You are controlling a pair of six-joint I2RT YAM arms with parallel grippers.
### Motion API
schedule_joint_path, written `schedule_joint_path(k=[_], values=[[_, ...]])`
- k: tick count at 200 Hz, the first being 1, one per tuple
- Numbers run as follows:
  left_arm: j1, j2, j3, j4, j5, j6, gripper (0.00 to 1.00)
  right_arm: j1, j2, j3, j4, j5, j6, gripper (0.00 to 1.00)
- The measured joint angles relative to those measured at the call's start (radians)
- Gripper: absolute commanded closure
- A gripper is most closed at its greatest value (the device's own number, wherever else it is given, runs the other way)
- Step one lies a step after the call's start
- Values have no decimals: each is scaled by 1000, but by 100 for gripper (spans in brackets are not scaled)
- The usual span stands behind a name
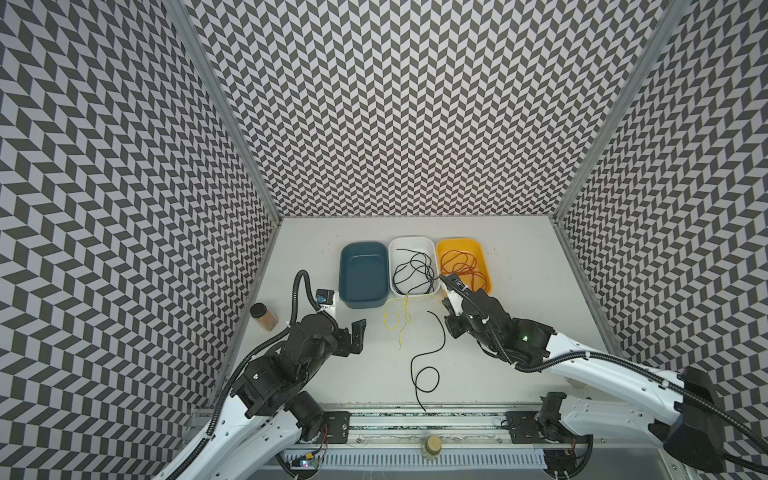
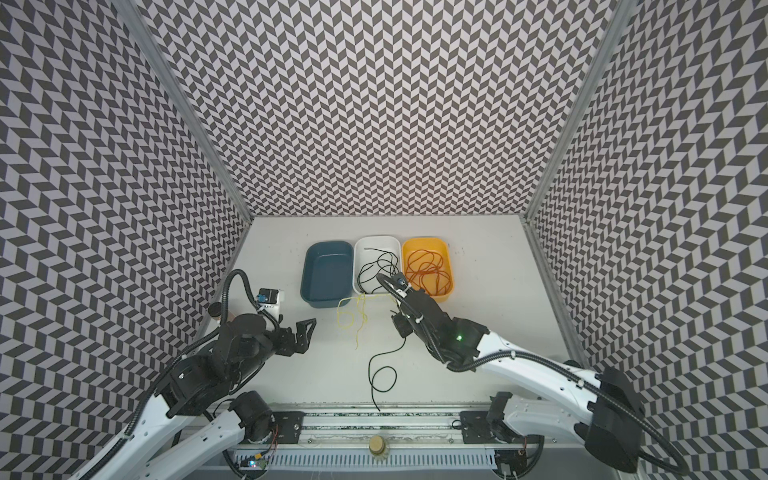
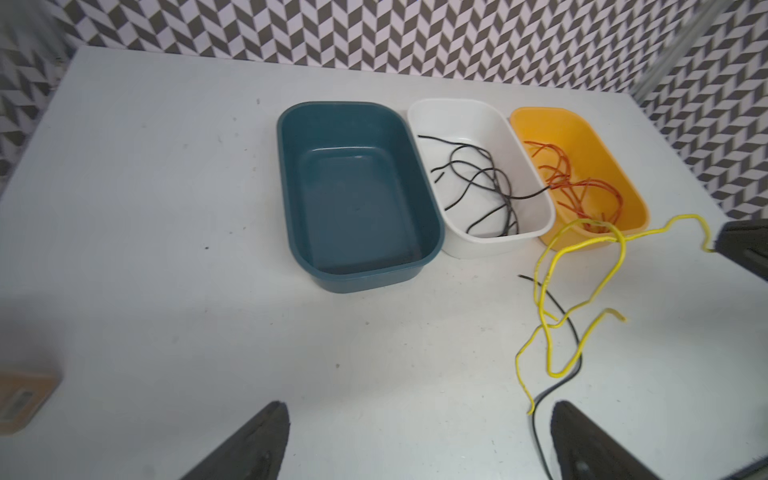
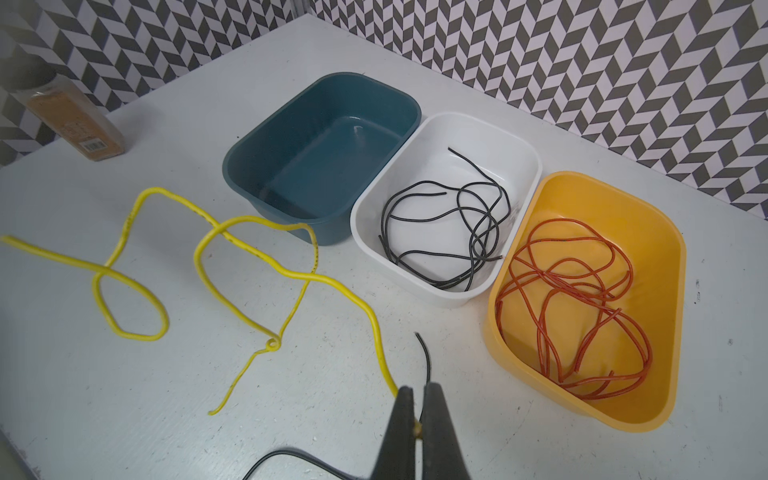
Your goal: Untangle the cables
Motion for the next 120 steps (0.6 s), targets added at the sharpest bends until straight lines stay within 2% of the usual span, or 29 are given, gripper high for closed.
schedule_joint_path(k=[50, 102, 120], values=[[-9, 37, 0, 79, 257, -101, 0, 0, -56, -80, 45, -46, 14, 100], [-9, 42, -64, 212, 388, -225, 0, 0, -150, -161, 94, -81, 25, 100], [-9, 42, -110, 265, 420, -270, 7, 0, -178, -180, 114, -95, 26, 100]])
